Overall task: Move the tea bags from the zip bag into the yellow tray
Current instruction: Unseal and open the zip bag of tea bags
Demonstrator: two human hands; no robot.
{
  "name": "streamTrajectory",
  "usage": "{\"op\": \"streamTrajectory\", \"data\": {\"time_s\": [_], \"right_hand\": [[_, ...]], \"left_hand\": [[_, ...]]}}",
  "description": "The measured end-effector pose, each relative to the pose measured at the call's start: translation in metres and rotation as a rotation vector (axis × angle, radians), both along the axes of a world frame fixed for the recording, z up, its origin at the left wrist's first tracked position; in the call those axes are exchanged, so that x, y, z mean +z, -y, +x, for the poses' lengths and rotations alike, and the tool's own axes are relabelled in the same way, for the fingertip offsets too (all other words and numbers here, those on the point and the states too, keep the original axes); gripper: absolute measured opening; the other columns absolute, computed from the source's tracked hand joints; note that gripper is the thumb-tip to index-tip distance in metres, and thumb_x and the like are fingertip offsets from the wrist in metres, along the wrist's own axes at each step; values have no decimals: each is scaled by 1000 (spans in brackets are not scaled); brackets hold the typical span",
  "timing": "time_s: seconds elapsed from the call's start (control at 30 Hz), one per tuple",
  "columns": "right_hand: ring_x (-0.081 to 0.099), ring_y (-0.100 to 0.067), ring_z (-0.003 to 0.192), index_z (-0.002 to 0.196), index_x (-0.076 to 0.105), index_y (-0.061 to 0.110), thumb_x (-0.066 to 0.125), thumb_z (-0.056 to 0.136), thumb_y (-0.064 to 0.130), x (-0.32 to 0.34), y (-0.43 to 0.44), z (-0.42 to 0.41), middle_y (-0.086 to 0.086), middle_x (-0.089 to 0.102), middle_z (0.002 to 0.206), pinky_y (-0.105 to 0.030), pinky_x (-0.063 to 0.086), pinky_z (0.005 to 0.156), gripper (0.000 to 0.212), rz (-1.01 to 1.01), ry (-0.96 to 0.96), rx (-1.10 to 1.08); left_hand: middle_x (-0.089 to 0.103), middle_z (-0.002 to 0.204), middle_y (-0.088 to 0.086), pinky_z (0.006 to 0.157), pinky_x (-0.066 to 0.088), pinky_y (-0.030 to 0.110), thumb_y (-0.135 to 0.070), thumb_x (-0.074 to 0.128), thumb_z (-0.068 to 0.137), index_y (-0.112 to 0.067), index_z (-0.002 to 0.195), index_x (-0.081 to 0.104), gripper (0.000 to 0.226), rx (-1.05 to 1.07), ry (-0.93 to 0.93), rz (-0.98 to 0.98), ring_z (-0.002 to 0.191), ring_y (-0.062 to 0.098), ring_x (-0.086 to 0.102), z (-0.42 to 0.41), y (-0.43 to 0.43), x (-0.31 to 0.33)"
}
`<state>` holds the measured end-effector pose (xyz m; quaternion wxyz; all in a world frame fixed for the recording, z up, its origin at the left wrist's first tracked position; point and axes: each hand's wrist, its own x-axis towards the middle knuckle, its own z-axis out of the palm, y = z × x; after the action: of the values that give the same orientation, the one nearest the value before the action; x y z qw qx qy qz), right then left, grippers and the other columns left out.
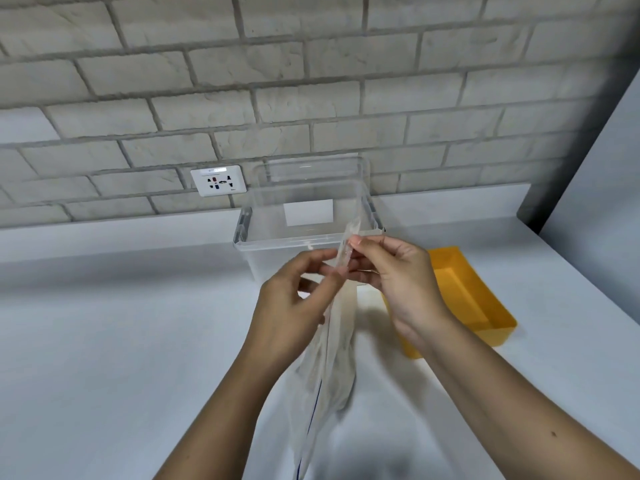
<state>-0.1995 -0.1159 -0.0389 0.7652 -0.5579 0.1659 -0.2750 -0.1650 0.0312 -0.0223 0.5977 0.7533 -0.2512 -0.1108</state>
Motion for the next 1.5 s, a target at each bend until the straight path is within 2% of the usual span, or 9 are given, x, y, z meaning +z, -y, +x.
{"op": "streamTrajectory", "data": {"time_s": [0.13,0.33,0.57,0.8,0.97,1.03,1.2,1.37,1.5], "right_hand": [[65,-19,73,93,72,0,63,91,12,2,-8,-5,-21,70,86,-29,58,73,14,-95,30,69],[65,-37,81,95,65,-5,55,97,12,2,-5,-5,-12,68,81,-44,57,86,20,-161,42,176],[65,-21,76,90,62,5,47,100,13,2,-7,-8,-9,68,80,-35,54,82,20,2,22,250],[66,-41,77,90,63,6,59,95,19,0,-3,-2,-23,67,84,-51,57,77,15,-333,-6,126],[61,-21,72,90,58,5,47,101,14,3,-3,-1,-13,62,79,-41,57,72,18,-308,-78,125],[60,-20,70,87,56,6,52,99,17,0,-5,-2,-9,60,76,-43,56,72,16,-357,-103,132],[62,-17,57,73,57,10,66,90,28,-3,-9,-14,-5,60,65,-21,43,51,26,-587,-229,221],[64,-23,50,82,62,-1,61,95,19,-7,-13,-20,-6,65,63,-27,44,45,24,-339,-197,223],[64,-19,51,83,60,-5,58,96,14,-4,-17,-19,-10,67,65,-30,55,51,23,-292,-131,188]], "left_hand": [[74,89,-12,74,61,48,-41,70,89,-32,101,76,16,85,20,-49,74,10,67,6,10,8],[76,74,-3,61,59,33,-23,66,94,-21,86,80,16,125,-75,-143,68,12,71,7,9,9],[73,73,3,58,56,23,-17,64,95,-15,78,78,22,74,-368,-280,65,15,70,7,11,8],[75,76,3,57,57,25,-12,64,94,-14,84,77,17,64,-277,-235,64,15,69,11,7,8],[72,75,0,61,59,26,-12,61,96,-11,88,74,16,52,-353,-260,64,13,67,20,5,10],[72,76,1,59,58,27,-13,62,96,-11,88,75,15,61,-338,-252,64,14,68,20,7,9],[72,83,4,58,57,25,-14,64,95,-11,92,76,13,113,-327,-283,69,13,69,18,6,9],[70,88,4,65,61,29,-27,76,86,-19,96,70,14,70,-239,6,80,17,71,8,-11,-1],[72,73,-1,60,57,28,-35,75,86,-15,83,71,21,39,-201,149,64,12,70,-5,-18,-2]]}}
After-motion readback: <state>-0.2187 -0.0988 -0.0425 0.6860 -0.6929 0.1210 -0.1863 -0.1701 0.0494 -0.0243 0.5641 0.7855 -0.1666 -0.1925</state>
